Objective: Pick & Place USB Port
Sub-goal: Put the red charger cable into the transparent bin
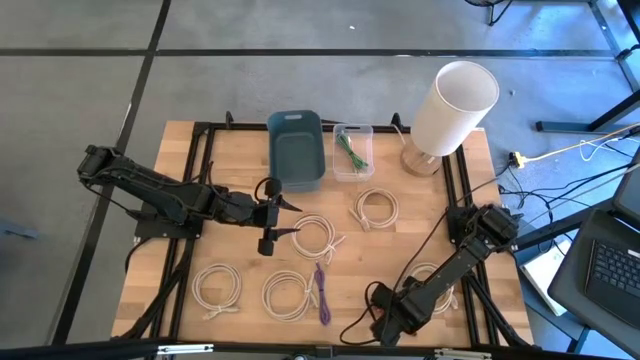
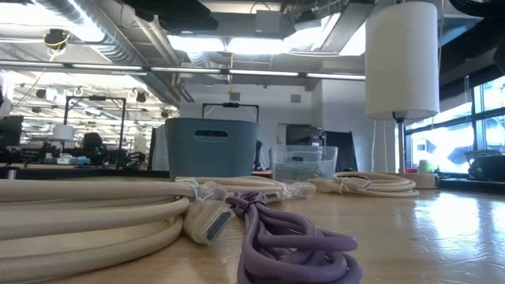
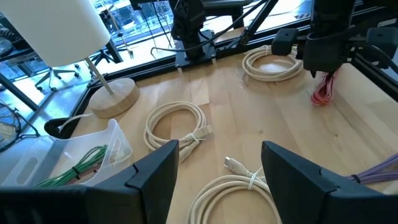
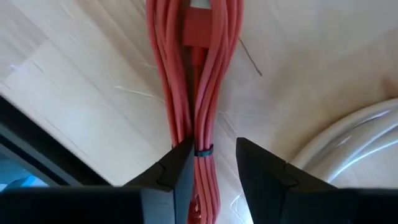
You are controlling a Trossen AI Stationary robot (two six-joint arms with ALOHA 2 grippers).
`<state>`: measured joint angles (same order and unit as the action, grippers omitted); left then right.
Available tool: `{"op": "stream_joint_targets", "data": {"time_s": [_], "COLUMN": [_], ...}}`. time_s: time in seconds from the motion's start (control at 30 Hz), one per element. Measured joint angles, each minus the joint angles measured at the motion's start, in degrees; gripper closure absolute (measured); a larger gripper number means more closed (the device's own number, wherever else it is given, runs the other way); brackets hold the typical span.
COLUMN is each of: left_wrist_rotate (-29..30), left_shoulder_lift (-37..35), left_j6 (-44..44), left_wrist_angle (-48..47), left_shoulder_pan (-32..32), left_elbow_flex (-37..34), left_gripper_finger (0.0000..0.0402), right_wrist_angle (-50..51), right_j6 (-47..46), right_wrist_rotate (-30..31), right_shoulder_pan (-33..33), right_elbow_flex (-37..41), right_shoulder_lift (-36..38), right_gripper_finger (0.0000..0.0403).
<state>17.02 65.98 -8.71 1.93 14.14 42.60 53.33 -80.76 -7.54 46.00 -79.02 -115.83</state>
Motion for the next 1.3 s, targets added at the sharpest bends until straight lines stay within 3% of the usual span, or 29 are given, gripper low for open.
{"op": "stream_joint_targets", "data": {"time_s": [0.33, 0.6, 0.93, 1.3], "left_wrist_rotate": [0.0, 0.0, 0.0, 0.0], "left_shoulder_lift": [0.0, 0.0, 0.0, 0.0], "left_j6": [0.0, 0.0, 0.0, 0.0], "left_wrist_angle": [0.0, 0.0, 0.0, 0.0], "left_shoulder_pan": [0.0, 0.0, 0.0, 0.0], "left_elbow_flex": [0.0, 0.0, 0.0, 0.0], "left_gripper_finger": [0.0178, 0.0178, 0.0178, 0.0178], "right_wrist_angle": [-5.8, -5.4, 1.0, 16.0], "right_j6": [-0.3, 0.7, 3.2, 3.9], "right_wrist_rotate": [-0.2, -0.2, 2.0, 8.2], "right_shoulder_pan": [0.0, 0.0, 0.0, -0.1], "right_elbow_flex": [0.0, -0.1, -0.6, -9.3], "right_shoulder_lift": [0.0, 0.0, 0.0, 0.0], "right_gripper_finger": [0.0287, 0.0392, 0.0401, 0.0402]}}
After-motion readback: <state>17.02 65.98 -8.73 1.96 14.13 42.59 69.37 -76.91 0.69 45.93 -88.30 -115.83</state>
